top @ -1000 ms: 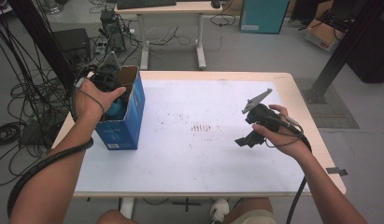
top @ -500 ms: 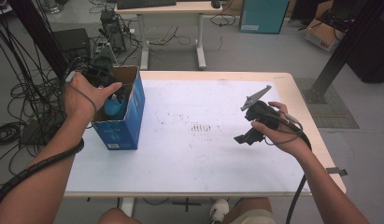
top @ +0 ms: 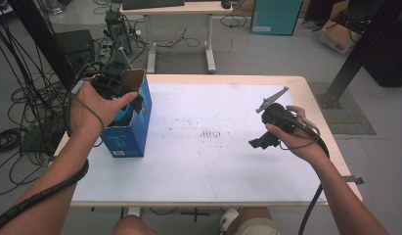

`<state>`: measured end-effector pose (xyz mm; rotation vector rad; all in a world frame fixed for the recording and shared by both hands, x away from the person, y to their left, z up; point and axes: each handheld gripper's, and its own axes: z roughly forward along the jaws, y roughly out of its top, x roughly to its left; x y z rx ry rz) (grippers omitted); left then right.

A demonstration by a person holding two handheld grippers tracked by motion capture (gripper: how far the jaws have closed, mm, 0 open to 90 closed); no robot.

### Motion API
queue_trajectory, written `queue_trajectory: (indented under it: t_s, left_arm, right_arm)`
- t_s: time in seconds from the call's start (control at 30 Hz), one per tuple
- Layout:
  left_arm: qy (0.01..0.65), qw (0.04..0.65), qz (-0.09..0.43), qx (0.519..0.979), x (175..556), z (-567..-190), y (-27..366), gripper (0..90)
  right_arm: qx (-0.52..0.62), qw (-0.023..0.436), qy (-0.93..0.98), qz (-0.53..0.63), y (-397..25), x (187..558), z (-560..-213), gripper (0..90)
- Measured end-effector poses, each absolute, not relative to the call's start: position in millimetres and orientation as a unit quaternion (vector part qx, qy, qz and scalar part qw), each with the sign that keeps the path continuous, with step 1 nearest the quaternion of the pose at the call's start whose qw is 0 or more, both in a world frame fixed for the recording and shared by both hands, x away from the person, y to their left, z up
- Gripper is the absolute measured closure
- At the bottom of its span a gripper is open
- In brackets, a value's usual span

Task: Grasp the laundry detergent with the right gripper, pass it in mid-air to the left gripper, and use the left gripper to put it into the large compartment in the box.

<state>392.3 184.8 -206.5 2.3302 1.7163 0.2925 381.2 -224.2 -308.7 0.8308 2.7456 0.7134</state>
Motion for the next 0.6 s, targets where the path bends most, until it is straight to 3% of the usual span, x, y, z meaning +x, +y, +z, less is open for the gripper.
queue_trajectory:
  t_s: [0.6]
  left_arm:
    - [0.524, 0.168, 0.066, 0.833, 386, -239, 131, 9.0]
  right_arm:
    - [0.289, 0.117, 0.927, 0.209, -232, 399, -302, 4.1]
